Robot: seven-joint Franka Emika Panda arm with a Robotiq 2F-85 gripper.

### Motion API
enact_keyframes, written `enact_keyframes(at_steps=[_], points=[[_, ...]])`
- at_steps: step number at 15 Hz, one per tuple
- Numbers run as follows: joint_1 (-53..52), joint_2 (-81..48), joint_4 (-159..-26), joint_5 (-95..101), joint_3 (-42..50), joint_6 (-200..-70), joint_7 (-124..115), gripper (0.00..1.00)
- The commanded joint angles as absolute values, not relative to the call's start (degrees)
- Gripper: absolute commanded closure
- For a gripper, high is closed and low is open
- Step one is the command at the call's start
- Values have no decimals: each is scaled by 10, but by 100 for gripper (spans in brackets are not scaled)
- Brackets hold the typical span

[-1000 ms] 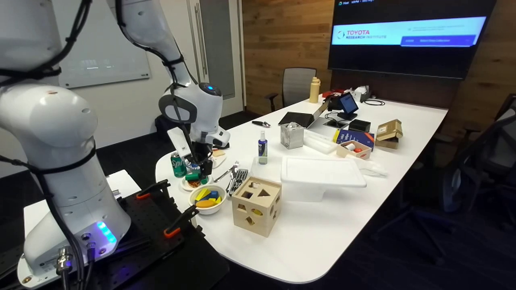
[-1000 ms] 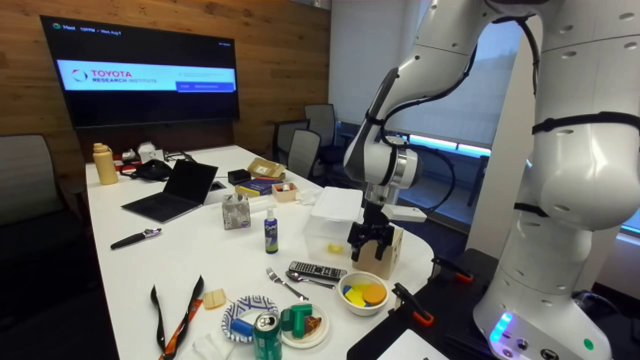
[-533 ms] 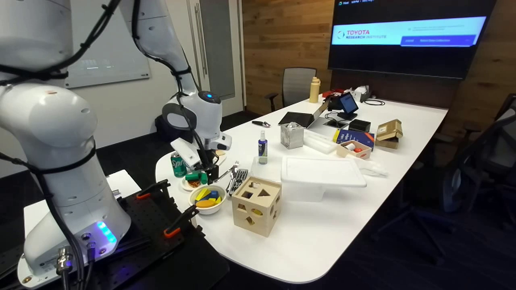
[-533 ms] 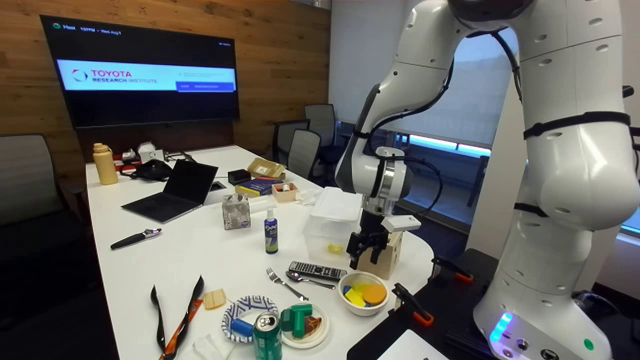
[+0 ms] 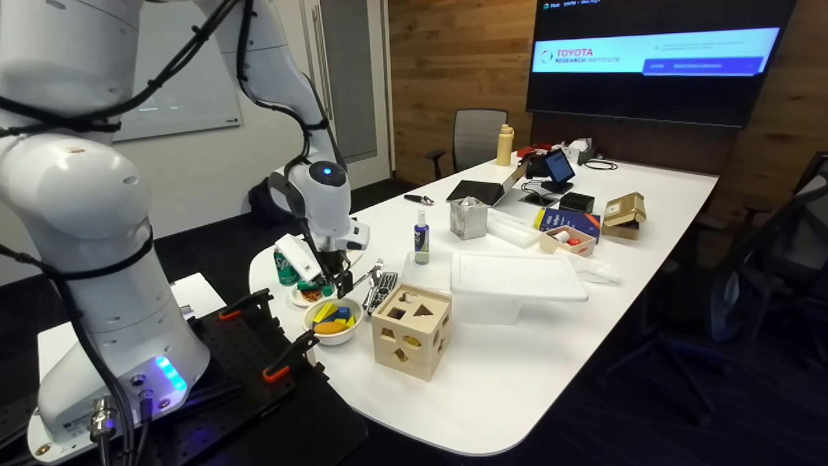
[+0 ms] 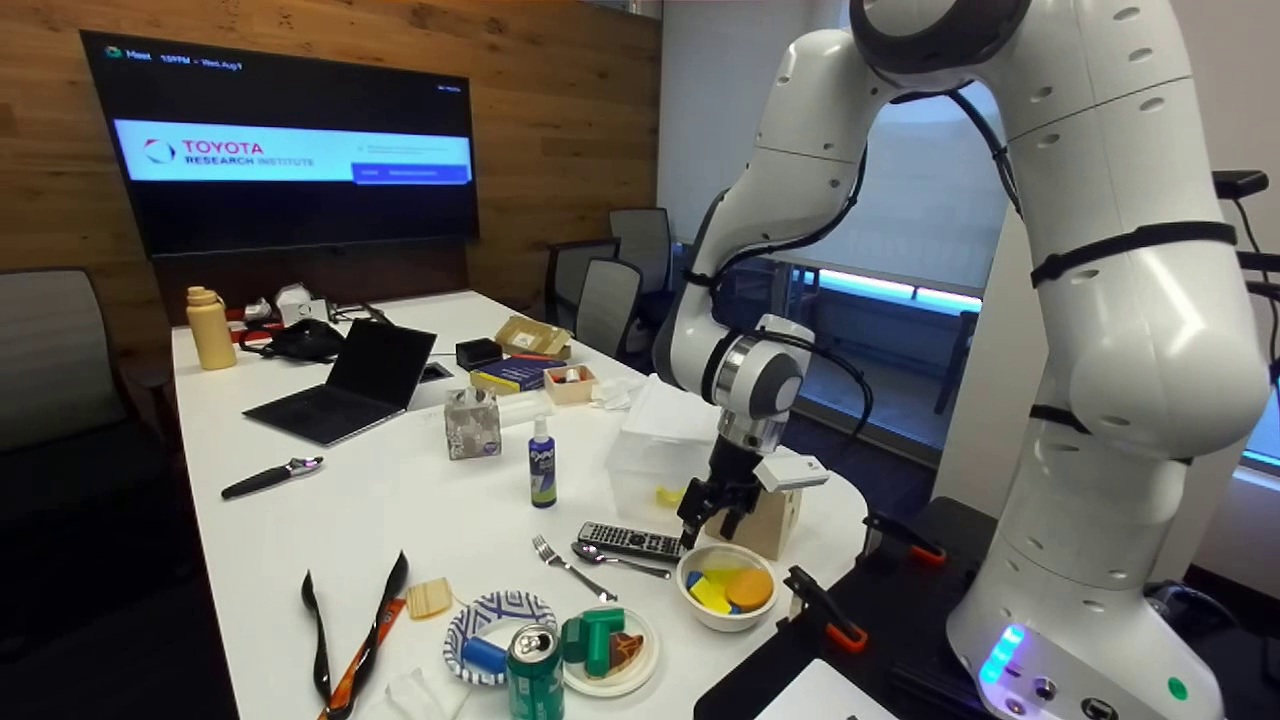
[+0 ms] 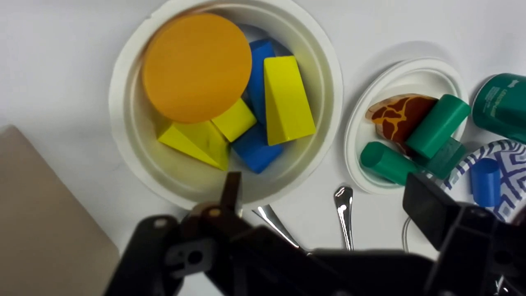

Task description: Move some items in the white bowl into the transparent bowl

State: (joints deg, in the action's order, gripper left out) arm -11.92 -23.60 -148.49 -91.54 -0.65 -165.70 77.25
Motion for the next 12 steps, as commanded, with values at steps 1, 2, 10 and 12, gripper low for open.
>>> enact_keyframes(at_steps=[1,2,10,12], points=[[-122,-254,-1477,-1018,-10,-1668,858,0],[-124,-260,-1477,-1033,-8,-1665,871,0],[-121,-321,-1443,-1025,-1,-1668,860,0],[-122,-331,-1436,-1025,1,-1668,860,0]])
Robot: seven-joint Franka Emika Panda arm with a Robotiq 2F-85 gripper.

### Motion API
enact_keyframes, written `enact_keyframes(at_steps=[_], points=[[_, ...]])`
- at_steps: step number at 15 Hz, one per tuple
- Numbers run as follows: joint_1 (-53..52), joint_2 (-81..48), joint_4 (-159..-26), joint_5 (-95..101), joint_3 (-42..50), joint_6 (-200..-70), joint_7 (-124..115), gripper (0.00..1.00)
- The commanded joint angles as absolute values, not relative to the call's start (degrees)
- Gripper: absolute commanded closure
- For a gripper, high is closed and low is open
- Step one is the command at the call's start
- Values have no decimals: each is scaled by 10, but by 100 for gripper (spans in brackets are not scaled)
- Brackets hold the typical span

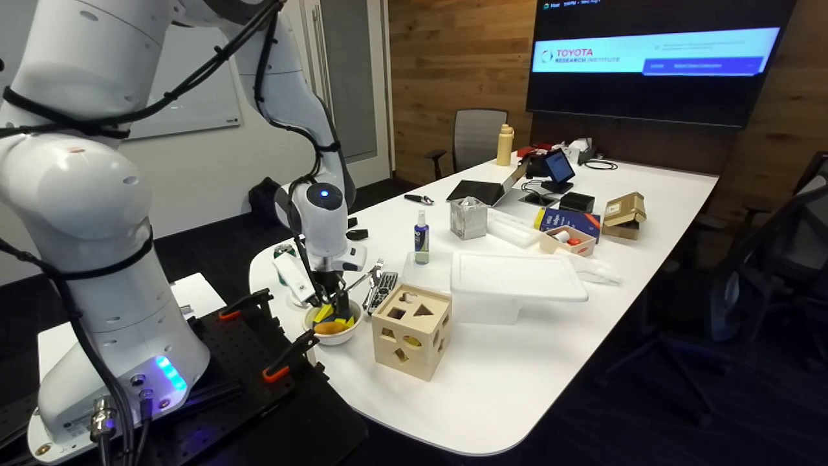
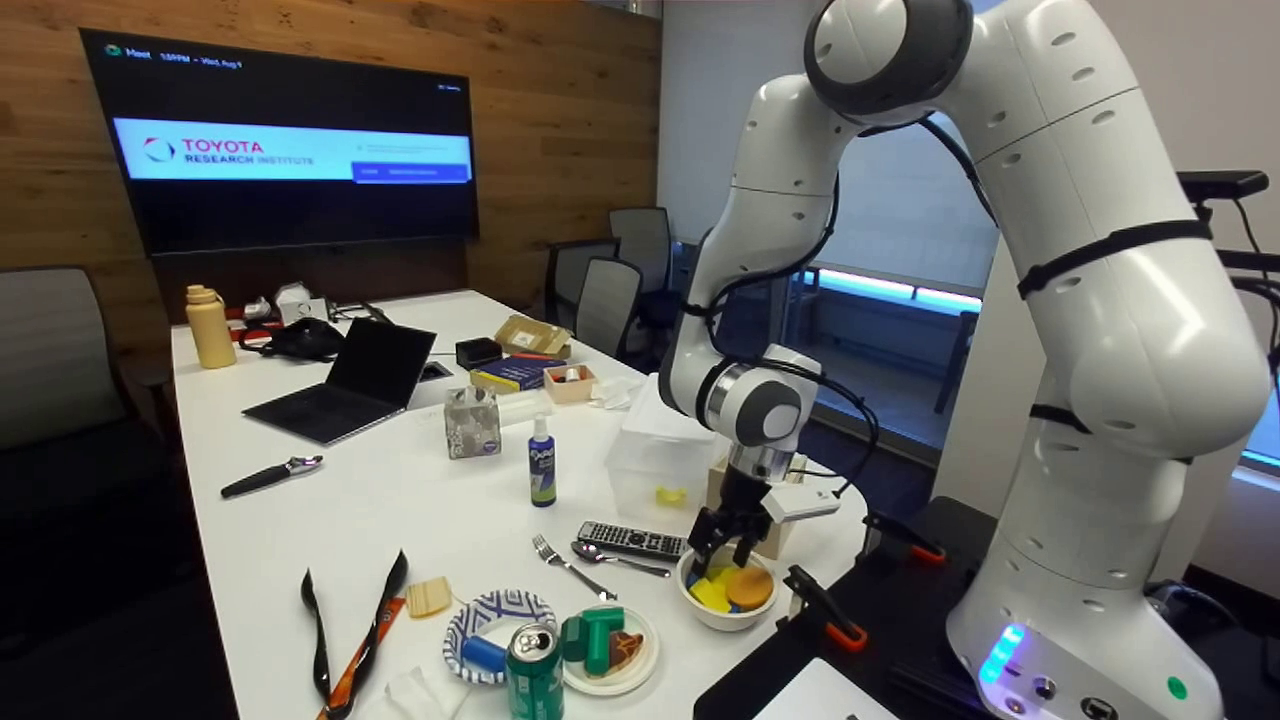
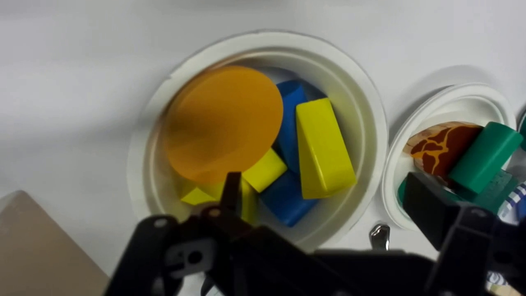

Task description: Move some items in the white bowl into the transparent bowl

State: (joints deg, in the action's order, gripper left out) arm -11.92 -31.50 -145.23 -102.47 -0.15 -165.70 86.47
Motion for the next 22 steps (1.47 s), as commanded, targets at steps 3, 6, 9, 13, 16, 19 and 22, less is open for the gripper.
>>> enact_keyframes(at_steps=[3,6,9,13,16,19,22], points=[[-119,-349,-1425,-1015,2,-1661,858,0],[-118,-362,-1418,-1006,1,-1659,854,0],[-117,-371,-1412,-998,1,-1658,850,28],[-117,-380,-1404,-990,0,-1657,850,57],[-115,-384,-1397,-989,1,-1652,853,81],[-113,-388,-1392,-982,2,-1649,852,94],[-110,-390,-1390,-974,3,-1645,853,93]])
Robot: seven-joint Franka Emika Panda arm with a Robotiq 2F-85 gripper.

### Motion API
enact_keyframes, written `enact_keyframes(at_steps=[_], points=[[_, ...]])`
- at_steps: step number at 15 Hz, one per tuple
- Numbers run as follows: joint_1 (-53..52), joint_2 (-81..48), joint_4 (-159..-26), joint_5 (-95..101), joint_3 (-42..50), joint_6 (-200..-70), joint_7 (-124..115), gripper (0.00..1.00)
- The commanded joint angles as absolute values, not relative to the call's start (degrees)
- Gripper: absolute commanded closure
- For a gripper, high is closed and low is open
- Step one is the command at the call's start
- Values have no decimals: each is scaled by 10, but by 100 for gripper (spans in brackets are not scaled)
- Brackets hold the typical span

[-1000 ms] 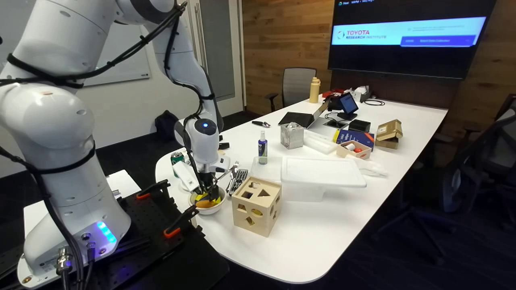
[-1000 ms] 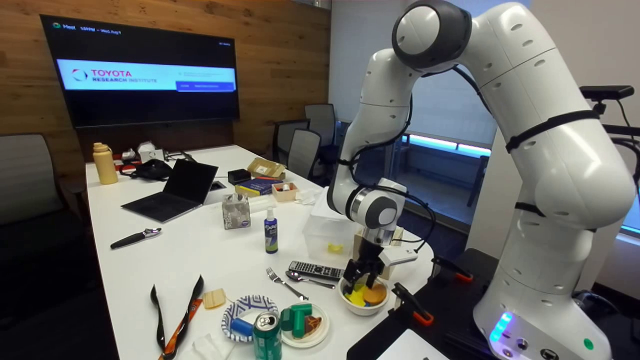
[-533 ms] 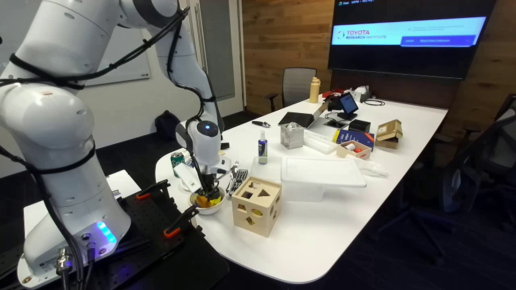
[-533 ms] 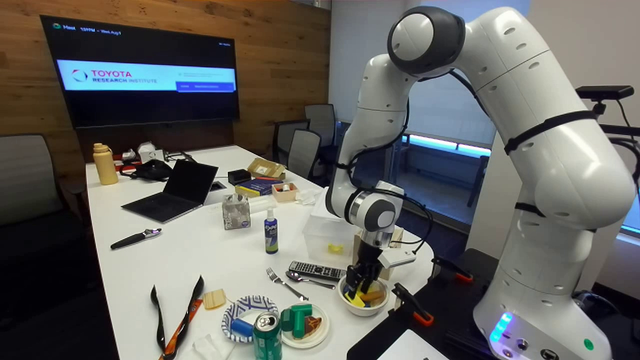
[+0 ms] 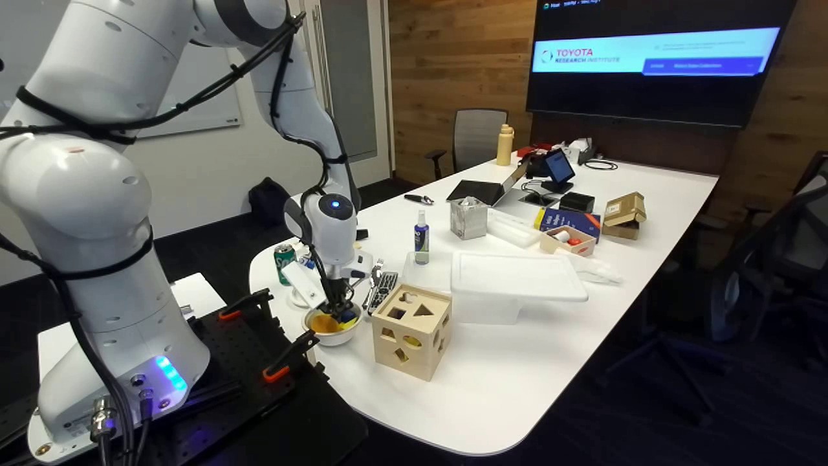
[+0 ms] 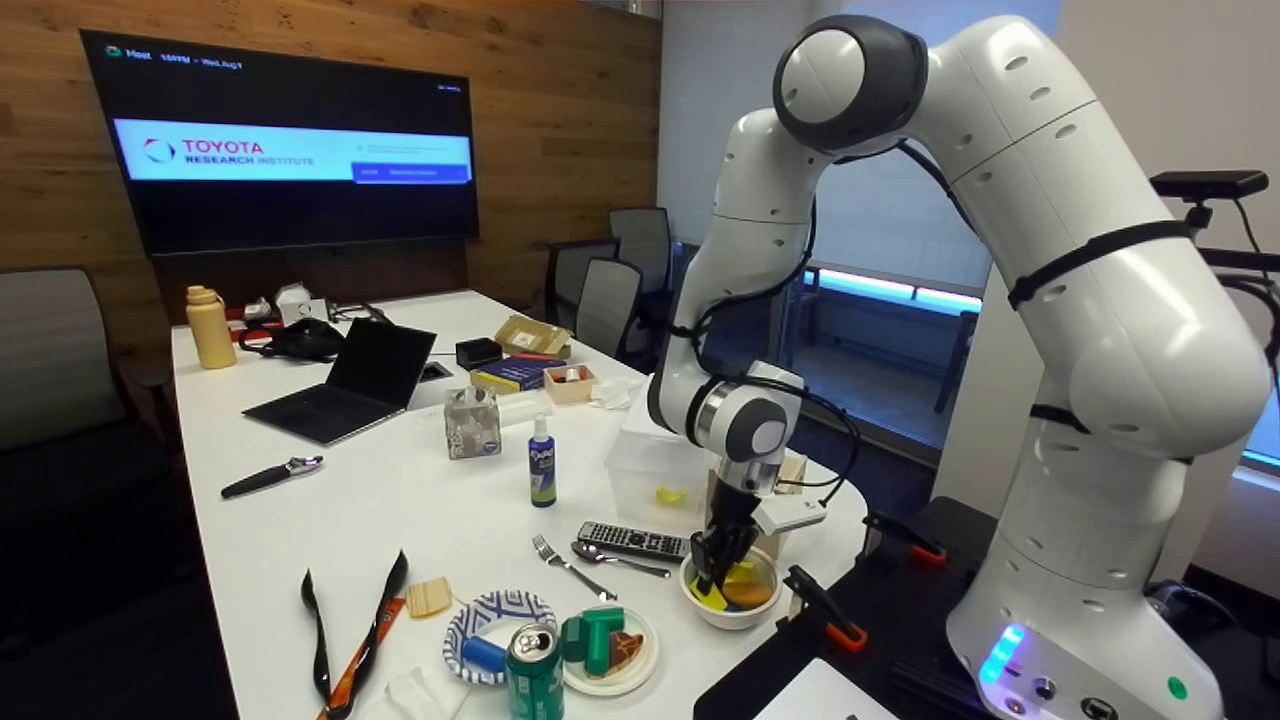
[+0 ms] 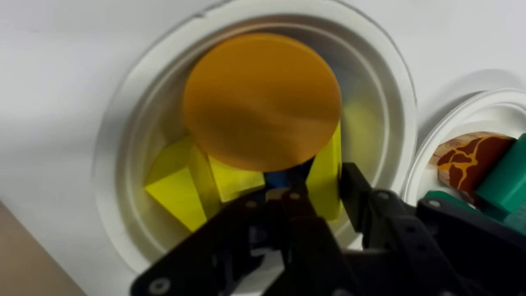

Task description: Move some items in the white bowl into the transparent bowl

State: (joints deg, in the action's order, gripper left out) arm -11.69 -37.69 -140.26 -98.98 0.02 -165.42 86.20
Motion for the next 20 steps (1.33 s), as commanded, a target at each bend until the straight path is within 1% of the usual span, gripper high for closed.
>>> enact_keyframes(at_steps=[1,3,8,12,16,20], points=[[-109,-389,-1389,-974,4,-1643,856,93],[-107,-373,-1399,-981,3,-1641,867,93],[-104,-286,-1466,-967,-2,-1644,851,93],[-110,-222,-1498,-888,4,-1656,785,93],[-112,-170,-1482,-815,28,-1674,737,93],[-109,-141,-1433,-765,64,-1713,706,93]])
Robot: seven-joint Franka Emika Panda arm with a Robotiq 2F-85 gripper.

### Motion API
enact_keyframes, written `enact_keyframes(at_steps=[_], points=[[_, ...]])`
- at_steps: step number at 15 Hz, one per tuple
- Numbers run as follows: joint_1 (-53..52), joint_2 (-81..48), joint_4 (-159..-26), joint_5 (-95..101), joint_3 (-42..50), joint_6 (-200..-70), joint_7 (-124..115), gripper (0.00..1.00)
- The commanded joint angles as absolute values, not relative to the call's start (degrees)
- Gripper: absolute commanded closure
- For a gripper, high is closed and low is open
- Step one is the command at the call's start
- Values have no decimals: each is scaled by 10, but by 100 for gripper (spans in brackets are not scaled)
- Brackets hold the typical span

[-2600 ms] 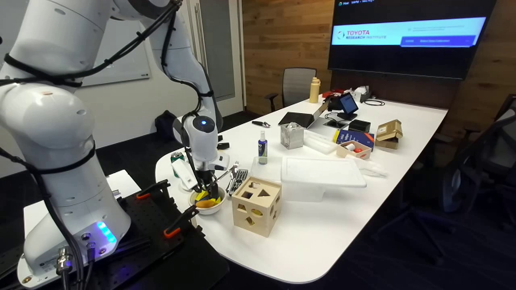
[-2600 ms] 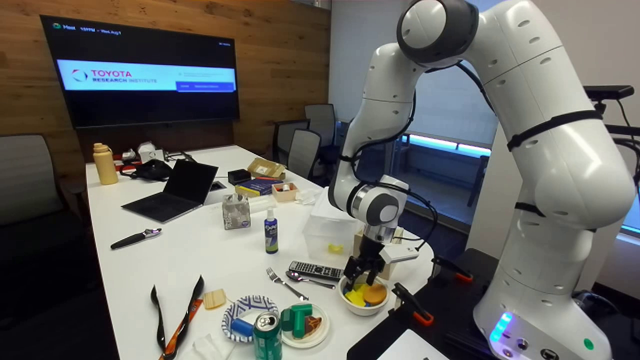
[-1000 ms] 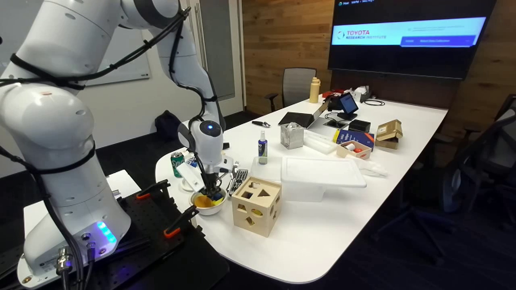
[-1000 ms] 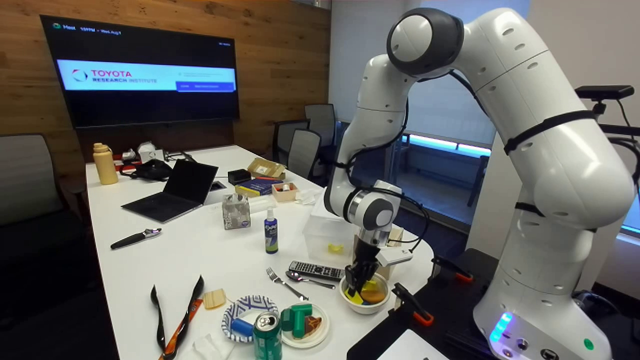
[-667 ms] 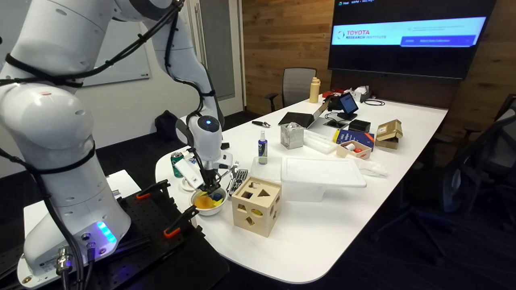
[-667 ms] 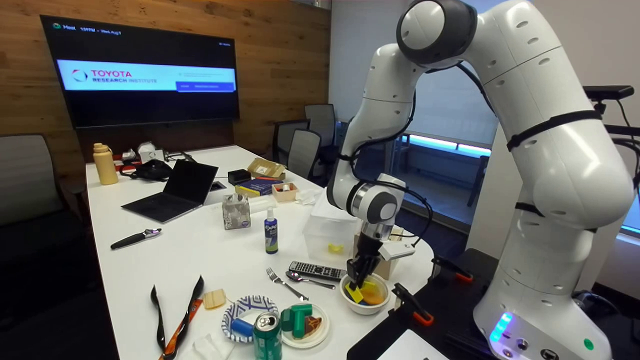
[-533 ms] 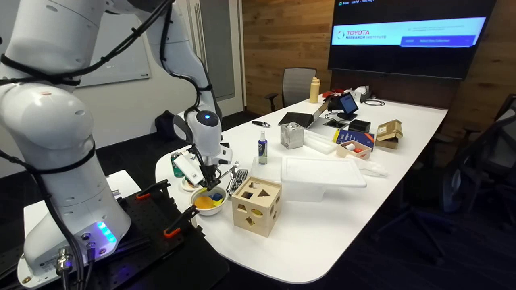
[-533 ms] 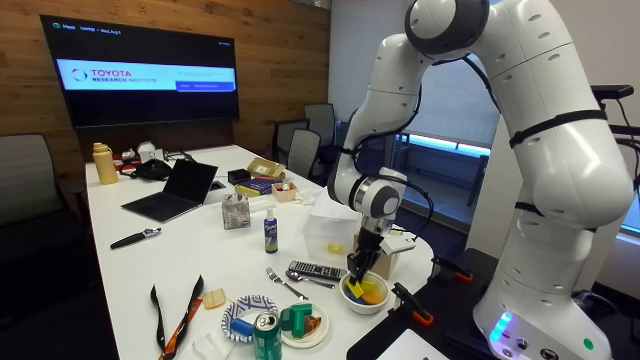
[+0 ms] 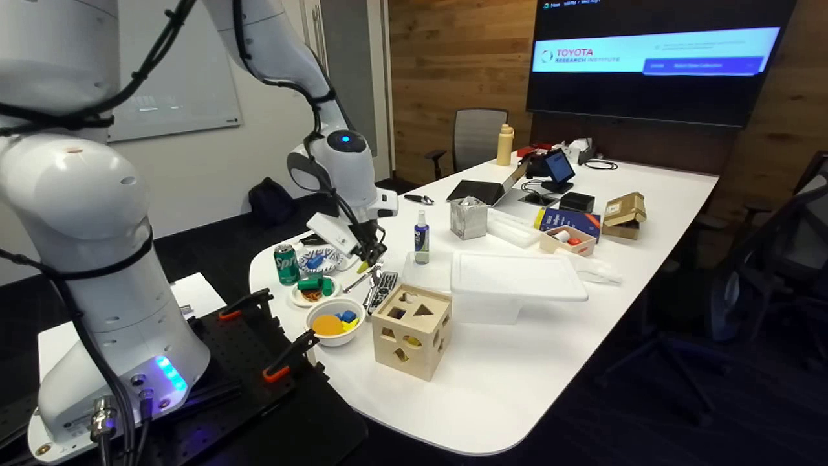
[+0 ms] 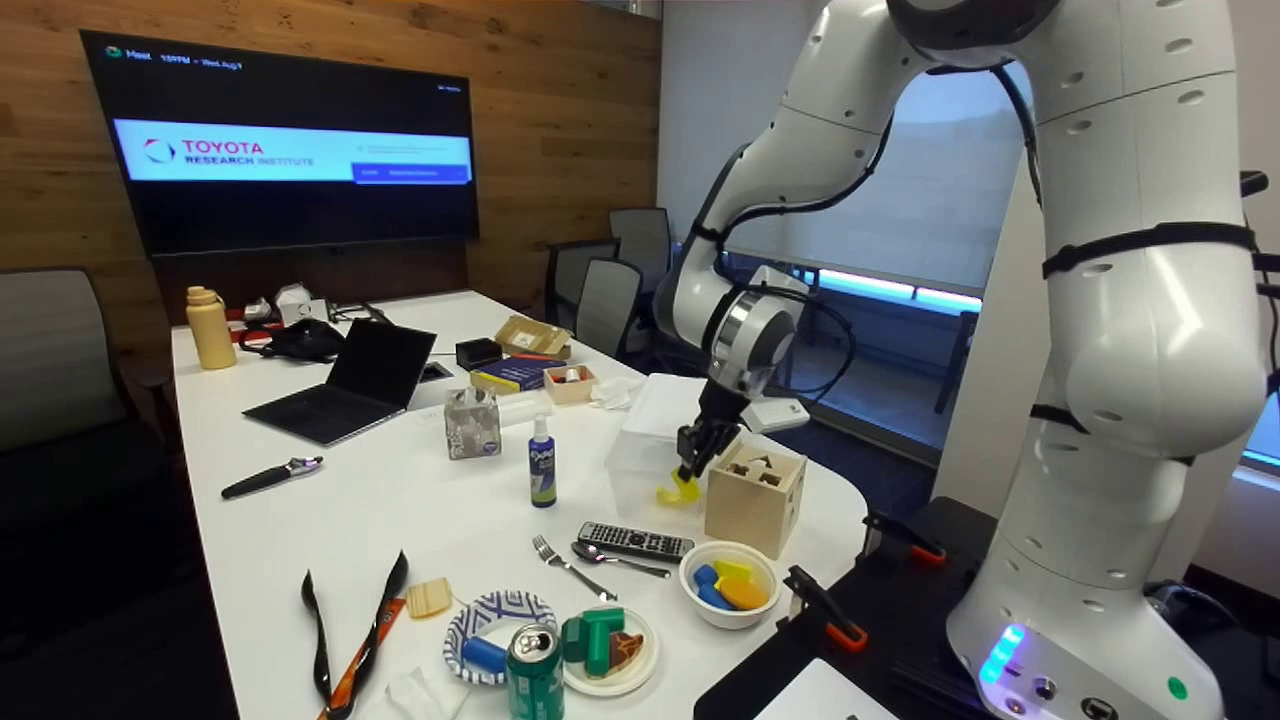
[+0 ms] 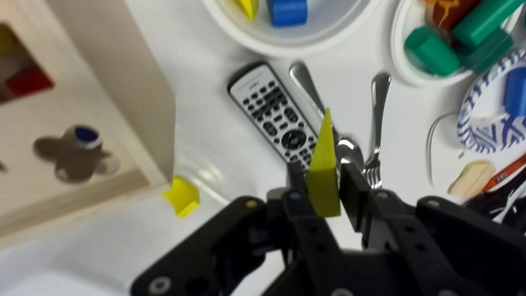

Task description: Move some items in the white bowl into the transparent bowl

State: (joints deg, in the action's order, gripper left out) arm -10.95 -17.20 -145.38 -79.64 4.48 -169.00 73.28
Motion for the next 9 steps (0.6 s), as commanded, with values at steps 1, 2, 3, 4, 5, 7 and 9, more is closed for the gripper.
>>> enact_keyframes(at_steps=[1,2,3,4,5,7,9], points=[[-107,-140,-1416,-754,72,-1718,701,93],[-110,-146,-1399,-738,82,-1726,688,93],[-112,-155,-1381,-718,91,-1726,674,93],[-115,-170,-1361,-695,101,-1728,653,93],[-118,-186,-1342,-669,111,-1724,631,93],[-121,-213,-1313,-623,129,-1715,591,93],[-123,-238,-1289,-588,142,-1704,558,93]])
